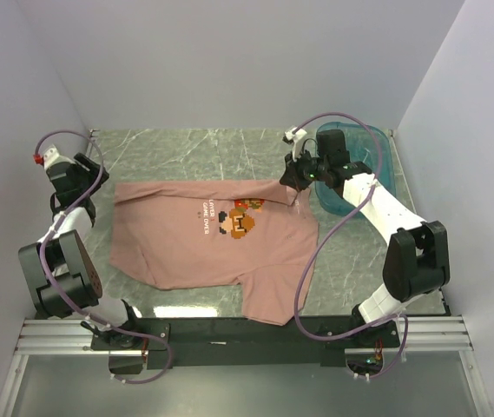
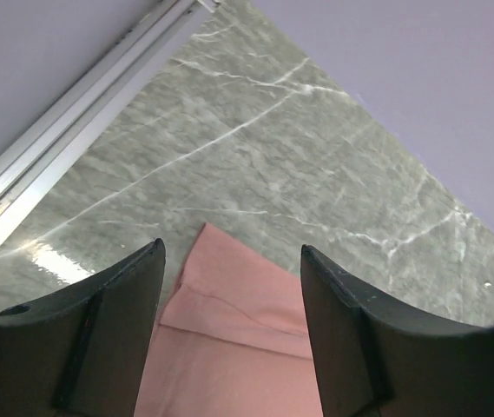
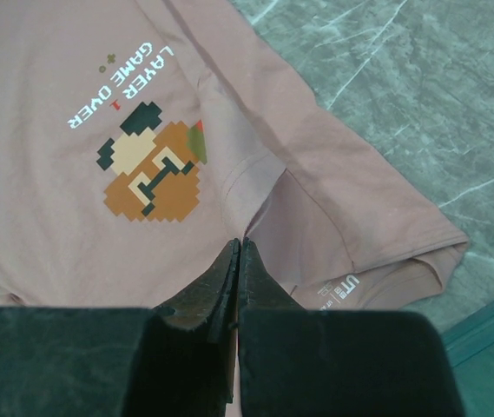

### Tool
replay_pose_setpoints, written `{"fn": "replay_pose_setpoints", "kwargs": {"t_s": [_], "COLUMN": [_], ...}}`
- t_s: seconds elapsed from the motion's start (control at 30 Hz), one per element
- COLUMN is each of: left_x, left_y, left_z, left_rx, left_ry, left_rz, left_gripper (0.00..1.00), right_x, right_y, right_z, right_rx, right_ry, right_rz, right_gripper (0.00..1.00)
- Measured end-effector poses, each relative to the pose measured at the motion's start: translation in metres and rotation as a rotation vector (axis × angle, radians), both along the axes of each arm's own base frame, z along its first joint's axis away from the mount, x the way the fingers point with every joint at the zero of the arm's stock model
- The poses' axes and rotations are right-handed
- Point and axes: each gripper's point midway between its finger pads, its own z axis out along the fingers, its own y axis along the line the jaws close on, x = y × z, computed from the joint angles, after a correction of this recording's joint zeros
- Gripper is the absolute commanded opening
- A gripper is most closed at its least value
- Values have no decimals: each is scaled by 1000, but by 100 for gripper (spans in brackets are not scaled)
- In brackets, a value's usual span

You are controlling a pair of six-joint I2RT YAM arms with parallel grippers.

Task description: Fold and stack the t-shirts

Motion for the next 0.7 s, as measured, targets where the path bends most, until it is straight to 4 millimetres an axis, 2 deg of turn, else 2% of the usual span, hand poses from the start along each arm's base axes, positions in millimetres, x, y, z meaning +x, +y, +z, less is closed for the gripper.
{"fn": "replay_pose_setpoints", "kwargs": {"t_s": [0.43, 0.7], "left_x": [-10, -15], "left_y": [3, -2], "left_z": [-11, 22], "left_rx": [-38, -40], "left_ry": [55, -19], "left_rz": [47, 47], "left_gripper": [68, 68], "right_x": [-4, -16], "right_y": [0, 2], "right_z": [-6, -11], "right_rx": [-15, -20], "right_ry": [11, 36], "right_rz": [26, 90], "right_gripper": [0, 0]}}
